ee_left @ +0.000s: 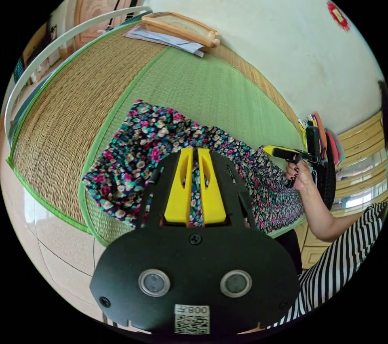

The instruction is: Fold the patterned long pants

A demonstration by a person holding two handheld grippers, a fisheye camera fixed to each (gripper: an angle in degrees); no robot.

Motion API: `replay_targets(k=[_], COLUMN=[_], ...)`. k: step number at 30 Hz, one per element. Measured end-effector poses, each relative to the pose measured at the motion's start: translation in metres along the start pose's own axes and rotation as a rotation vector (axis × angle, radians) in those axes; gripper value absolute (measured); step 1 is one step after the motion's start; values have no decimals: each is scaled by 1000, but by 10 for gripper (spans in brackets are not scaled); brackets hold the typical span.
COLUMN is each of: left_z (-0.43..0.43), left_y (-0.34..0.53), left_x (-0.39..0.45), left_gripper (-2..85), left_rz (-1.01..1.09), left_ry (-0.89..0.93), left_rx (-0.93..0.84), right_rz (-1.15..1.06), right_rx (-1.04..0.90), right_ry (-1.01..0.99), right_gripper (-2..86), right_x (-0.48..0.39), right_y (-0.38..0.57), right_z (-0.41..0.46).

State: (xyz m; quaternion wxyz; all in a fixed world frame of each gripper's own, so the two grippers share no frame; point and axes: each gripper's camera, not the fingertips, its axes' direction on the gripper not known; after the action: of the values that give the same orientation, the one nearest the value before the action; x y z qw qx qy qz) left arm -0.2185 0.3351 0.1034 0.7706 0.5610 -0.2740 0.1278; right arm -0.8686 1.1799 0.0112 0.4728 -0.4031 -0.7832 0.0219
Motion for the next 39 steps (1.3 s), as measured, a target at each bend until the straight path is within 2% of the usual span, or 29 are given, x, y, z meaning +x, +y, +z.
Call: replay_targets(k=[3, 11, 19, 27, 30, 33, 39], left_z=[-1, 3, 5, 1, -5, -1, 43], left_y=[2, 6, 6, 1, 1, 0, -26], left_x=[-3, -7, -6, 4, 21, 47, 112], left_gripper=[18, 3, 2, 4, 8, 16, 35], left_rz=[-15, -54, -66, -89, -47, 37, 238], left_ry=[-15, -195, -153, -148, -78, 77, 335], left_rx=[11, -10, 13, 27, 62, 82, -47], right_rz=[-28, -32, 66, 37, 9, 11, -5], right_rx=[8, 37, 3, 27, 29, 10, -6], right_ry=[23, 81, 102, 56, 146, 183, 252], right_gripper=[0, -1, 0, 12, 30, 49, 52], right_x=[-9, -14, 10, -2, -18, -30, -63], right_y=[-6, -21, -27, -5, 25, 59, 100], right_z=[-6, -26, -22, -38, -57, -66, -54])
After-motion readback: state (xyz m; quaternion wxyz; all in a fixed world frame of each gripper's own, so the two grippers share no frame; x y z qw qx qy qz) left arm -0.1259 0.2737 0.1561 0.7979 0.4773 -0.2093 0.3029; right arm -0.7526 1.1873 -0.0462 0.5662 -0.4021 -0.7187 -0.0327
